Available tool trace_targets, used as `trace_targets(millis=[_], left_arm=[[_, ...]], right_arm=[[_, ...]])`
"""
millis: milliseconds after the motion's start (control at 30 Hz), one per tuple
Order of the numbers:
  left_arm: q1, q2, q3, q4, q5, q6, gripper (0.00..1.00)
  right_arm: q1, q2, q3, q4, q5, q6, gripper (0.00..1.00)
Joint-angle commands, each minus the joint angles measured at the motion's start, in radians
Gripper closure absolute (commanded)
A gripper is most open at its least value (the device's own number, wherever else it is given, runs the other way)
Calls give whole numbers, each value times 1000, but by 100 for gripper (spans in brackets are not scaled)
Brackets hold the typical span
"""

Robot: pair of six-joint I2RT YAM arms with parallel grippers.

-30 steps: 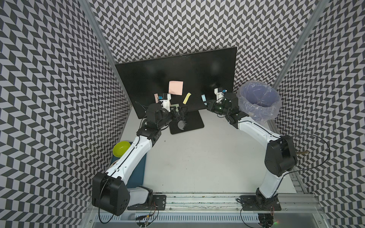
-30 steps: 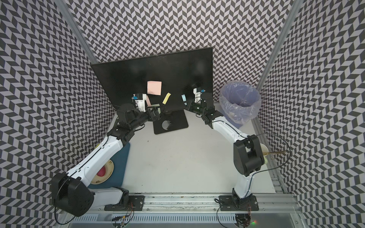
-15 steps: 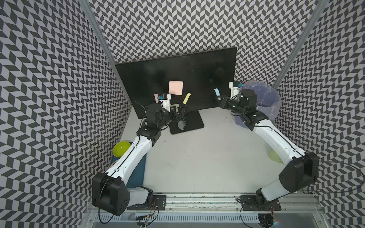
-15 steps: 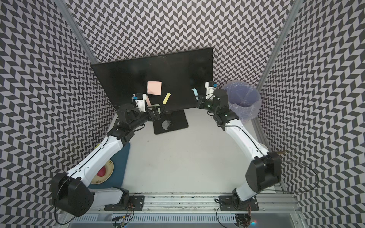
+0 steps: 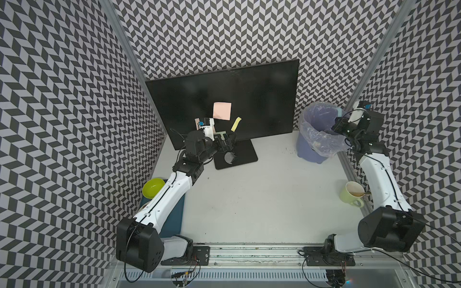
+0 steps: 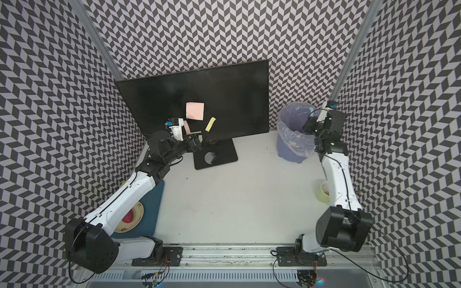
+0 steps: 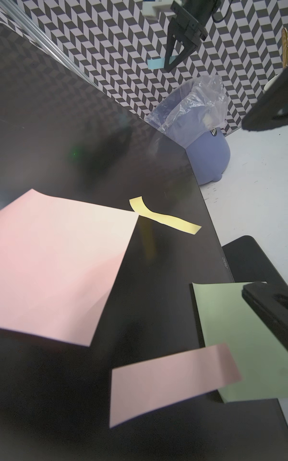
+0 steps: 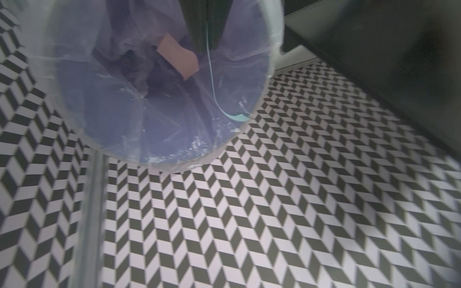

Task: Remove the sticky note from the monitor
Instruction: Place the sticky note in the trash bin.

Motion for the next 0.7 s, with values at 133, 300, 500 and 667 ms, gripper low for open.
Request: trace_targets(millis=[133,300,500,667], left_arm=[[-13,15,36,-24,-39,-49,0],[-22,53,83,-101,-43,-93,0],[-39,58,79,-90,-69,-118,0],[-45,69,82,-56,-86,-157,0]], right_arm=[[-16,135,157,-66,13,-67,74],[-13,179,236,-107,-17,-91,36],[21,199,308,-197,35,-174,7],[54,180,309,-211,31,-202,4]])
